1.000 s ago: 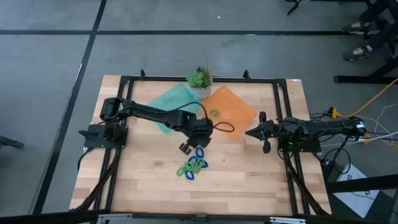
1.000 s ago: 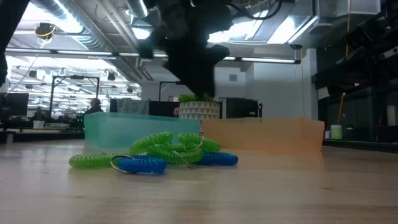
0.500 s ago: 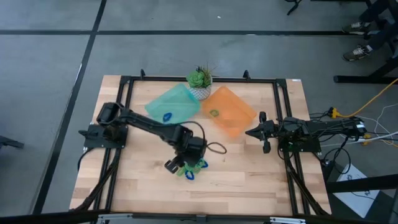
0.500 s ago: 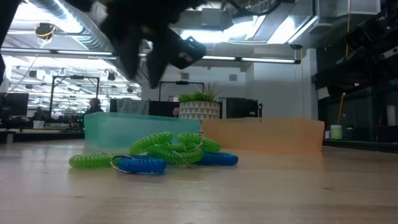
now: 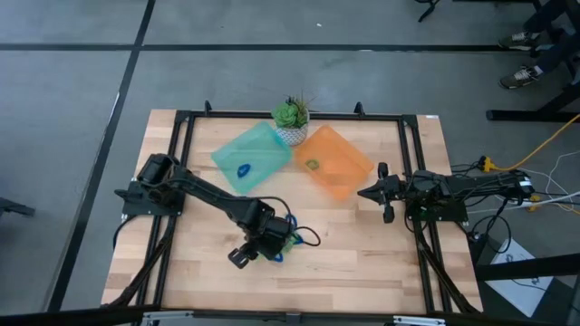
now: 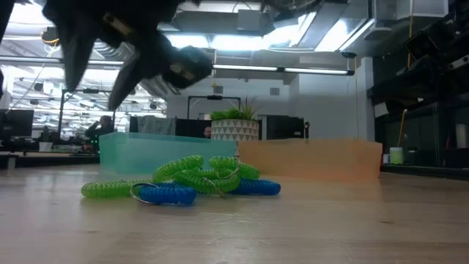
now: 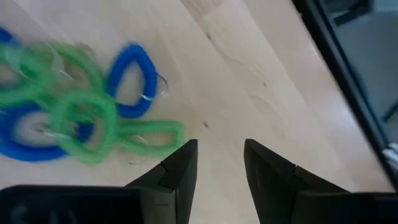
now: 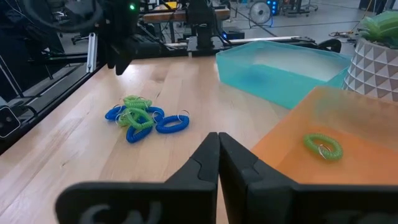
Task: Sort spring keychains
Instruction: Put the green spring keychain into the orange bin
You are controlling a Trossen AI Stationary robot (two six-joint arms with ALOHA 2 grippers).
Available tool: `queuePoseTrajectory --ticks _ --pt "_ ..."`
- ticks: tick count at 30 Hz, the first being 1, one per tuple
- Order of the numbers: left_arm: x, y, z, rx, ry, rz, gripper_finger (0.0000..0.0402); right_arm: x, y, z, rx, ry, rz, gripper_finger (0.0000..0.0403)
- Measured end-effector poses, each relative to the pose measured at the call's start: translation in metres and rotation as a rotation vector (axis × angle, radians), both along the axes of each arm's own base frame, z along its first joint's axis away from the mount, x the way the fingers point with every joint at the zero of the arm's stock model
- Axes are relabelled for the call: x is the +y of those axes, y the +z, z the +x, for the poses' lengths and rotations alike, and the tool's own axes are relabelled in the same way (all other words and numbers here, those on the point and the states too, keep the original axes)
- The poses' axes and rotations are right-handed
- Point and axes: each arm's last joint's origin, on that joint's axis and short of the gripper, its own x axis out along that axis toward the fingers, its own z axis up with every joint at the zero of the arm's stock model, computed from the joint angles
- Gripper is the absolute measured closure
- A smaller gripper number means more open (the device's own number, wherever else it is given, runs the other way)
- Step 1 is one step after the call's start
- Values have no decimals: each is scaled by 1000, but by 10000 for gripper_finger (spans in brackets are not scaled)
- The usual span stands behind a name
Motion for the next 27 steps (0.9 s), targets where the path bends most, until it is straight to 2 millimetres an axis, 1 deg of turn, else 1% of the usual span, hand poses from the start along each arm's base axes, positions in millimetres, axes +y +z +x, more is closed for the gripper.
queuePoseTrajectory --ticks 10,13,17,21,27 --pt "11 -18 -7 117 156 -12 275 0 0 0 0 0 0 395" --pt "12 -21 -6 126 182 -51 275 0 0 0 0 0 0 395" --pt "13 -21 -2 88 206 -46 275 0 0 0 0 0 0 395" --pt "15 -22 2 20 231 48 275 0 0 0 0 0 0 395" --pt "16 -22 5 -40 204 91 274 0 0 0 0 0 0 395"
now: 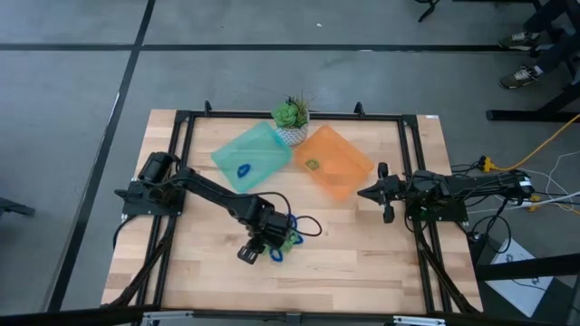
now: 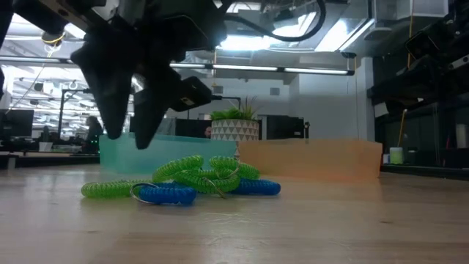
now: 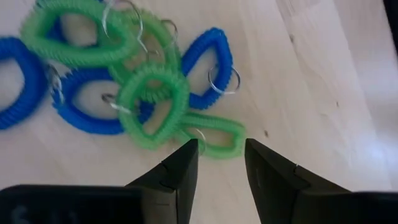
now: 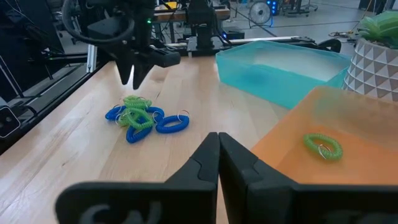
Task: Sort spring keychains
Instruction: Put the green spring keychain into the orange bin
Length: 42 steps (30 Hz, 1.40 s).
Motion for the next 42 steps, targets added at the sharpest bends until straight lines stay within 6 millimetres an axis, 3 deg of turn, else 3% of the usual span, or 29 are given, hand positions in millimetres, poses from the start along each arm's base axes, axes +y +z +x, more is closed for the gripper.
queuePoseTrajectory --ticks 12,19,32,42 --pt "-2 -2 8 -112 -96 37 274 0 0 0 0 0 0 395" --pt "-3 -14 13 -96 -113 16 274 0 0 0 0 0 0 395" --pt "5 -15 15 -112 -138 49 274 0 0 0 0 0 0 395" --pt "14 -33 21 -54 -139 -18 274 0 0 0 0 0 0 395"
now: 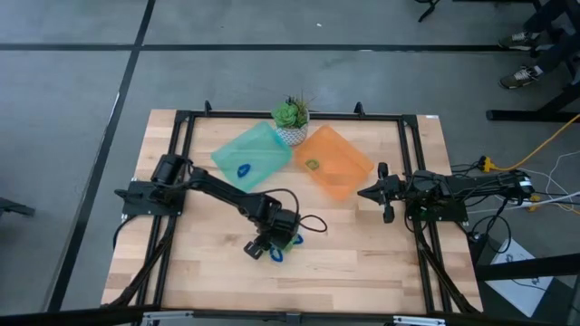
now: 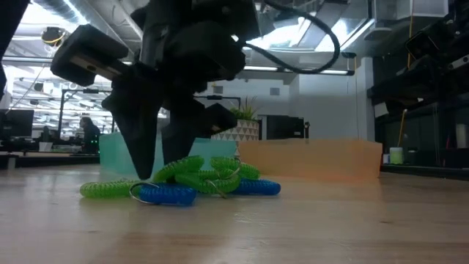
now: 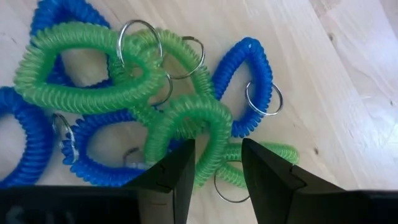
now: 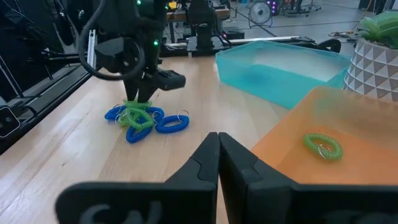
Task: Sort spring keychains
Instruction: Put the green spring keychain into the orange bin
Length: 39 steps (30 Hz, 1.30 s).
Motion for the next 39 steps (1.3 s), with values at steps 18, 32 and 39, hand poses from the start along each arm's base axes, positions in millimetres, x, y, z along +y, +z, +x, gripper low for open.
queuePoseTrajectory --ticks 18,32,39 --pt "4 0 2 -9 6 10 370 0 0 0 0 0 0 395" --pt "9 21 -6 -24 29 104 380 0 0 0 0 1 0 395" --pt "12 37 -14 -32 47 183 377 0 0 0 0 0 0 395"
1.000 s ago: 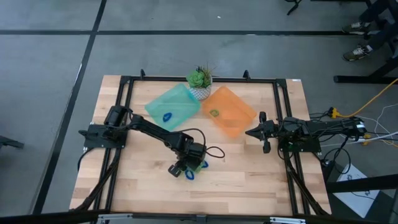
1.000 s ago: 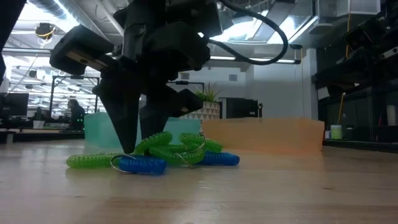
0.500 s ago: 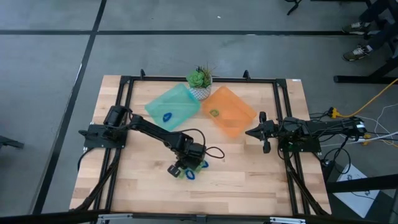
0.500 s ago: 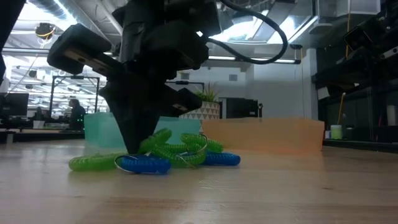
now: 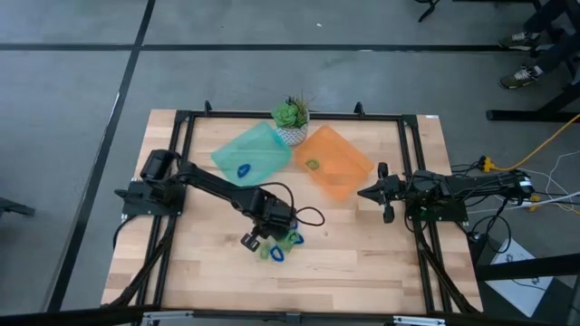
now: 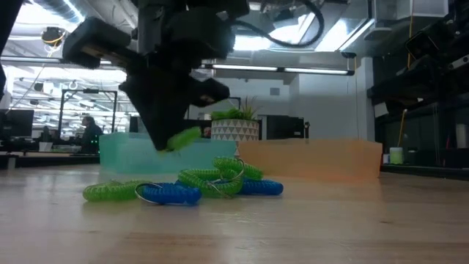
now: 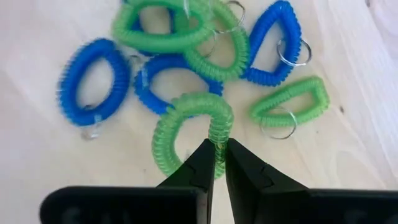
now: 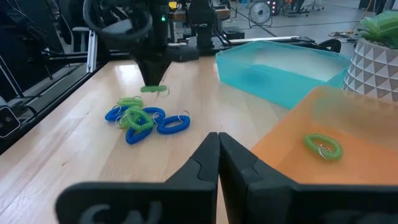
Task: Sort spring keychains
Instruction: Put the green spring keychain into the orange bin
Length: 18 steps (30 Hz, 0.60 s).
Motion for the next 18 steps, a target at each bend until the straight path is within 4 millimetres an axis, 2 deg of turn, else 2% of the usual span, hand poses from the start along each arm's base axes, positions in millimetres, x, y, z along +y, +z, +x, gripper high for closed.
queuePoseTrajectory --ticks 10,18 --pt "4 37 -14 -100 32 95 382 0 0 0 0 0 0 395" --pt "9 66 -25 -217 127 208 380 0 0 0 0 0 0 395"
